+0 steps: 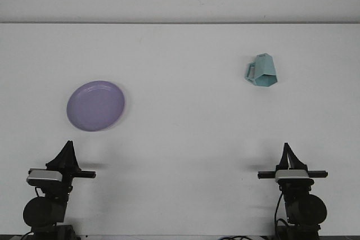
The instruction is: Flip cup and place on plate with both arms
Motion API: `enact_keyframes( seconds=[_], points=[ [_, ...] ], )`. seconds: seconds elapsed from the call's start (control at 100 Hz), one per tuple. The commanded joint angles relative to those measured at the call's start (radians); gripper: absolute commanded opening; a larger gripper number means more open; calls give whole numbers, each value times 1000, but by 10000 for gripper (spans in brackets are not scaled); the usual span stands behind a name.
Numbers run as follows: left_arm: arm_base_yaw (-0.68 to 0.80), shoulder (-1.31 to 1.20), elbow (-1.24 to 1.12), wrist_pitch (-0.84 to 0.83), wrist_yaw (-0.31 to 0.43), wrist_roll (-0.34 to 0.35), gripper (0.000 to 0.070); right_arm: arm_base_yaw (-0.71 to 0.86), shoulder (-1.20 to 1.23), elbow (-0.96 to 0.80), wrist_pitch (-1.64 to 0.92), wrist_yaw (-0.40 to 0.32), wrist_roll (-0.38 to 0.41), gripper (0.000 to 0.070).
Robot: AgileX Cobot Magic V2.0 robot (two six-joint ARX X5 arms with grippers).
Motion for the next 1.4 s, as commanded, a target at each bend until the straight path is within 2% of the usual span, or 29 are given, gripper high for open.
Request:
enact_keyframes(
  seconds=[0.0, 0.45, 0.73, 0.93, 1.02, 1.16, 1.29, 1.39],
  points=[
    [3, -1, -18, 13, -2, 14, 14, -1, -1, -2, 11, 3, 13, 0],
    [3, -1, -18, 10, -2, 12, 15, -1, -1, -2, 11, 3, 13, 0],
    [3, -1, -18, 10, -2, -30, 13, -1, -1, -2, 26, -10, 23, 0],
    [3, -1, -18, 5, -3, -37, 13, -1, -1, -2, 36, -38, 165, 0],
    [3, -1, -18, 6, -3, -37, 12, -1, -1, -2, 56, -37, 307, 0],
    [3, -1, -18, 1, -3, -40, 12, -1, 8, 56, 32, -26, 455, 0],
    [3, -1, -18, -13, -3, -40, 12, -2, 77, 201, -77, 14, 452, 0],
    [3, -1, -18, -23, -3, -40, 13, -3, 188, 341, -134, 30, 383, 0]
  ],
)
